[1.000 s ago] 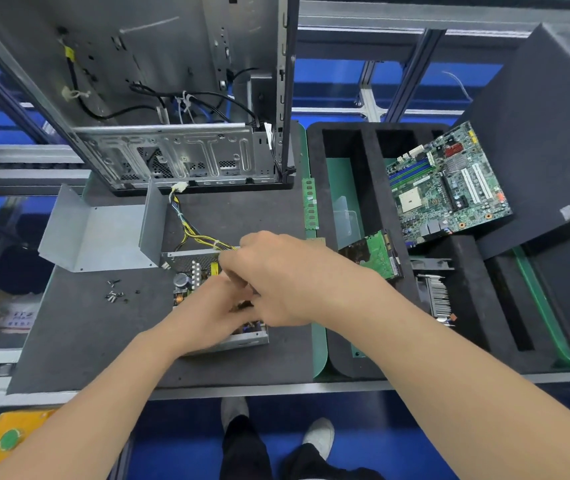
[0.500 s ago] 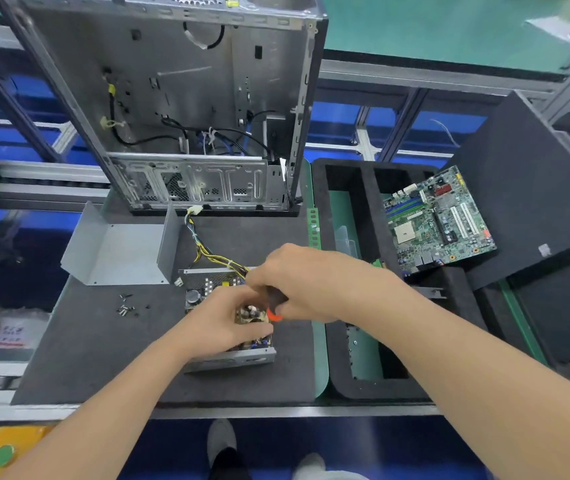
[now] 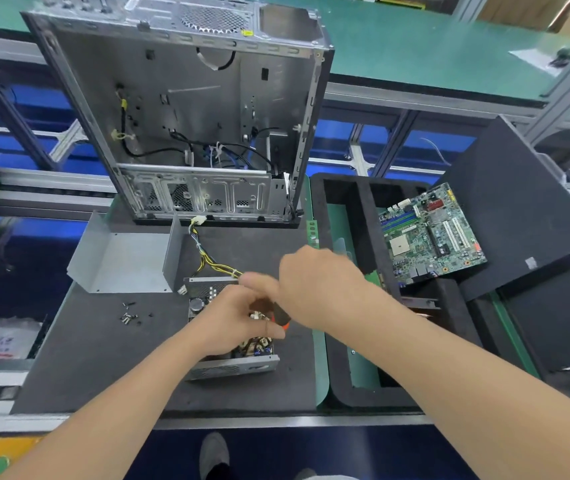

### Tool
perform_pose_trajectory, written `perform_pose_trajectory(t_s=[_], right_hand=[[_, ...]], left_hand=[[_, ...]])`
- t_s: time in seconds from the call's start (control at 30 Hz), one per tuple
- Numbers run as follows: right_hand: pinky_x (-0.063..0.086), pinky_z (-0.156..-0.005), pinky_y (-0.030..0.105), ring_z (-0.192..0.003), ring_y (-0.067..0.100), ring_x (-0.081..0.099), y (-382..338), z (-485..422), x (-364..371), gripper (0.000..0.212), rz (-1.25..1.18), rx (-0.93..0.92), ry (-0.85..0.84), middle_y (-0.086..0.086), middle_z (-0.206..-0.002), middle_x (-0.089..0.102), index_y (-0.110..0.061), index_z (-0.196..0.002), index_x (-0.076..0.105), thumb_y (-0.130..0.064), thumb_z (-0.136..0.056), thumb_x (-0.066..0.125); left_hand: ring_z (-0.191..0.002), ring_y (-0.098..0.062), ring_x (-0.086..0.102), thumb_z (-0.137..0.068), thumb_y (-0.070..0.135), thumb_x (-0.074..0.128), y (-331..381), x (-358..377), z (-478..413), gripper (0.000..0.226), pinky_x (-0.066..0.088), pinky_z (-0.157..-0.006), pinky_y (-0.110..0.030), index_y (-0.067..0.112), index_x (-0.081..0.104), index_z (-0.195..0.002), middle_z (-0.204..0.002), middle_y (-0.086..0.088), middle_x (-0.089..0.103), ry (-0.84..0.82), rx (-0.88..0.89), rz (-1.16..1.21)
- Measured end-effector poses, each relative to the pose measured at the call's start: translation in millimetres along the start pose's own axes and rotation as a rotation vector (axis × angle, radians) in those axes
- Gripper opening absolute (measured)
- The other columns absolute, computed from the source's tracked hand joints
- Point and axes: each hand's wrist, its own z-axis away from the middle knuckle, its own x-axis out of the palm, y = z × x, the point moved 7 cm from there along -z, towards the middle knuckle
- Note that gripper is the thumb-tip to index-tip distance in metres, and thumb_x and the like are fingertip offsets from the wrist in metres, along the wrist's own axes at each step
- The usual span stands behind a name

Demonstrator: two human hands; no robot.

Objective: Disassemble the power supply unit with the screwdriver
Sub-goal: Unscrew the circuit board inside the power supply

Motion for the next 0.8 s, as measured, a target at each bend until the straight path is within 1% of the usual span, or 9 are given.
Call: perform_pose_trajectory(t_s=[0.07,0.17,0.23,0.3,0.4,0.47,0.6,0.7,0.8], right_hand=[[0.030,-0.046,0.029,-0.055,0.022,0.050,0.7,-3.3,9.6,0.038,-0.134,0.018,-0.109,0.004,-0.069,0.048,-0.017,-0.072,0.048,-0.036,-0.104,0.048],[0.028,-0.044,0.026,-0.054,0.024,0.051,-4.2,-6.0,5.9,0.029,-0.116,-0.064,-0.144,0.002,-0.069,0.047,-0.015,-0.073,0.048,-0.031,-0.095,0.057],[0.032,-0.047,0.028,-0.067,0.026,0.056,-12.1,-2.7,-1.4,0.016,-0.107,-0.230,-0.115,-0.003,-0.078,0.045,-0.024,-0.085,0.050,-0.028,-0.090,0.065],[0.037,-0.051,0.032,-0.071,0.020,0.052,-19.3,3.5,0.4,0.026,-0.083,-0.407,-0.146,-0.005,-0.088,0.041,-0.033,-0.086,0.048,-0.017,-0.086,0.069],[0.045,-0.063,0.036,-0.084,0.020,0.050,-34.3,10.5,4.5,0.026,-0.008,-0.596,-0.170,-0.002,-0.093,0.046,-0.023,-0.075,0.058,0.001,-0.077,0.068],[0.046,-0.067,0.037,-0.093,0.021,0.051,-35.5,10.5,5.0,0.022,-0.056,-0.626,-0.176,-0.002,-0.095,0.050,-0.016,-0.081,0.065,0.005,-0.076,0.065],[0.045,-0.066,0.035,-0.091,0.020,0.052,-25.8,9.0,-4.1,0.017,-0.103,-0.545,-0.090,-0.005,-0.098,0.045,-0.021,-0.098,0.056,-0.028,-0.089,0.067],[0.035,-0.053,0.035,-0.072,0.030,0.051,-9.2,-1.4,-10.9,0.045,-0.008,-0.195,0.049,-0.001,-0.075,0.039,-0.022,-0.098,0.047,-0.066,-0.096,0.047],[0.030,-0.049,0.034,-0.070,0.030,0.050,0.2,-7.1,2.6,0.023,0.036,-0.038,-0.087,0.003,-0.074,0.041,-0.021,-0.115,0.062,-0.038,-0.102,0.052]], left_hand=[[-0.082,-0.008,0.067,-0.075,0.016,0.093,1.3,-0.2,-0.6,0.034,0.052,-0.078,-0.020,0.038,0.074,-0.092,-0.091,0.007,0.075,-0.015,0.019,0.020],[-0.085,-0.020,0.065,-0.075,0.012,0.091,-0.9,-2.4,-3.1,0.039,0.054,-0.080,-0.033,0.022,0.072,-0.108,-0.093,-0.004,0.072,-0.041,-0.052,0.126],[-0.083,-0.010,0.065,-0.078,0.005,0.090,-0.6,-6.3,-4.1,0.034,0.053,-0.079,-0.028,0.019,0.071,-0.103,-0.086,0.007,0.072,-0.058,-0.080,0.126],[-0.079,-0.003,0.066,-0.082,0.003,0.088,3.9,-5.5,-4.2,0.025,0.050,-0.075,-0.019,0.018,0.074,-0.097,-0.084,0.010,0.075,-0.108,-0.064,0.038],[-0.081,0.002,0.069,-0.086,-0.007,0.081,10.7,-5.1,-3.5,0.024,0.053,-0.076,-0.014,0.008,0.074,-0.104,-0.086,0.013,0.078,-0.146,-0.082,0.042],[-0.076,0.003,0.064,-0.087,-0.010,0.077,15.1,-3.6,-4.0,0.032,0.052,-0.073,-0.014,0.020,0.074,-0.096,-0.081,0.014,0.074,-0.170,-0.064,0.037],[-0.076,0.001,0.063,-0.081,-0.005,0.075,12.2,-3.8,-8.3,0.027,0.054,-0.071,-0.021,0.021,0.072,-0.086,-0.078,0.012,0.073,-0.143,-0.048,0.020],[-0.073,-0.007,0.063,-0.069,0.019,0.086,9.5,-2.4,-12.2,0.019,0.055,-0.069,-0.033,0.024,0.075,-0.084,-0.077,0.004,0.075,-0.128,-0.055,0.022],[-0.077,-0.027,0.062,-0.069,0.021,0.094,12.9,-2.6,-15.6,0.030,0.056,-0.075,-0.051,0.029,0.076,-0.091,-0.089,-0.015,0.072,-0.129,-0.018,0.079]])
